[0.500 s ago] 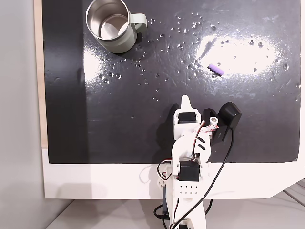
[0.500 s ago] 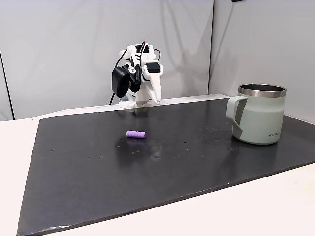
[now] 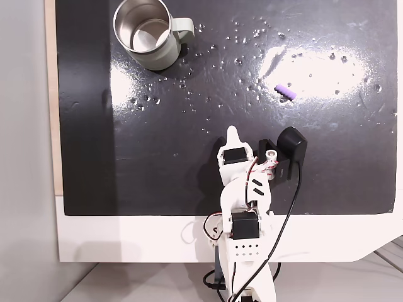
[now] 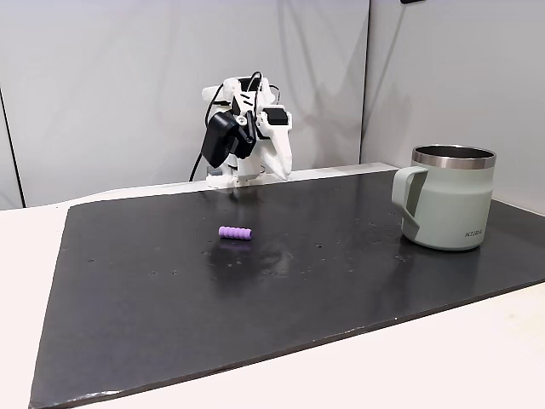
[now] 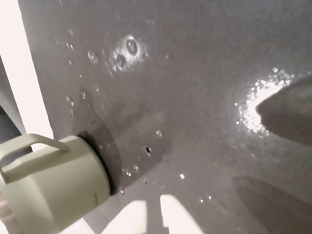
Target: Grasp a pengrip and put it in the cup.
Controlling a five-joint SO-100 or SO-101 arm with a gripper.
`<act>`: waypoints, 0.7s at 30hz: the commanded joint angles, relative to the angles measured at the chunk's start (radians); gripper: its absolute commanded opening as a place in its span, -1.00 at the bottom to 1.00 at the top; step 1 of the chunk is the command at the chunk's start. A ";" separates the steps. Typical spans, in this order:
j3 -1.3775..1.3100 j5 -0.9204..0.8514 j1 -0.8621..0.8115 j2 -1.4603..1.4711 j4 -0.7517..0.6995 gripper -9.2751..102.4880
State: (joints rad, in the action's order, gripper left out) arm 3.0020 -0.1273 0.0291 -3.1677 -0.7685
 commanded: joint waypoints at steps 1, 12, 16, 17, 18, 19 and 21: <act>-0.147 -0.011 -0.009 0.035 -0.015 -0.83; -0.948 0.094 -0.057 0.729 -0.192 -0.83; -1.144 0.143 -0.120 0.894 -0.281 -0.83; -1.184 0.156 -0.140 0.931 -0.301 -0.83; -1.221 0.172 -0.160 0.969 -0.318 -0.83; -1.256 0.186 -0.178 1.006 -0.334 -0.83; -1.325 0.196 -0.215 1.086 -0.380 -0.83</act>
State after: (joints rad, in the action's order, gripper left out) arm 1.8162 0.0491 -0.1411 -2.1614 -1.1029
